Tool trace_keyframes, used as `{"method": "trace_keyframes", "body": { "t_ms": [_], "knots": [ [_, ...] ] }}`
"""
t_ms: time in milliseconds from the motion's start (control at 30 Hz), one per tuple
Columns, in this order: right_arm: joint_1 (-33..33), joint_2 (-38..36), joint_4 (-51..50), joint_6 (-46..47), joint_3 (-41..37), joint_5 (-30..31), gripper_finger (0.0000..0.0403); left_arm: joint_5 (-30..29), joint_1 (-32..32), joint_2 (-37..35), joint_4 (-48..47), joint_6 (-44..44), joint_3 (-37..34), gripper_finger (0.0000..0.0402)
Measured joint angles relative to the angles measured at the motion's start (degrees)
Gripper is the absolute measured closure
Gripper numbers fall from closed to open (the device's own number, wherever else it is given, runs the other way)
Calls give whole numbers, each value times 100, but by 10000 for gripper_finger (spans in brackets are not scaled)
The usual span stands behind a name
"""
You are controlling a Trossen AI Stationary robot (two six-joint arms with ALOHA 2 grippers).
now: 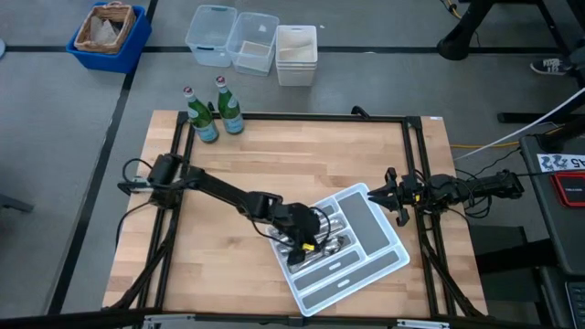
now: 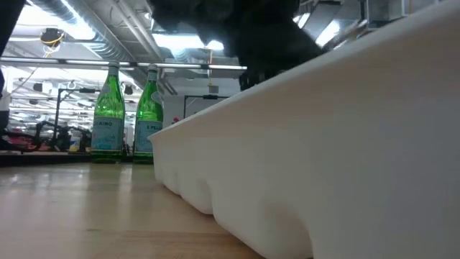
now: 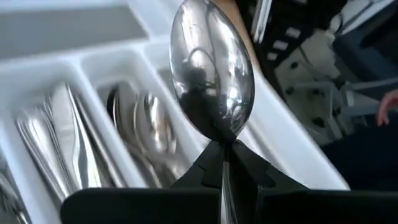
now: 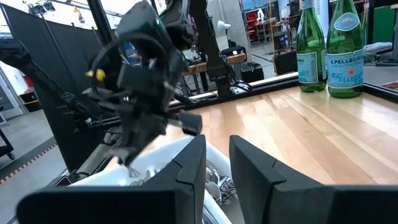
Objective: Sort silverware
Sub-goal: Put the silver spoon into the white silverware tray
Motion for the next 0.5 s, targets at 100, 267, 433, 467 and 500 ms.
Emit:
{"method": "trace_keyframes", "body": {
  "t_ms": [100,267,433,467,500],
  "knots": [
    [-1,0,0,0,0,-1,327,126,3,162,-176,-19,0,399],
    [-1,-2,-6,0,0,0,327,282,-53,423,-164,-36,-4,399],
    [1,0,-7,0,0,-2,327,261,-142,555,-83,108,2,391],
    [-1,0,-8,0,0,-2,327,248,-148,569,-78,191,2,388],
    [1,-2,-7,0,0,0,327,214,-159,576,-81,241,2,383]
  ]
}}
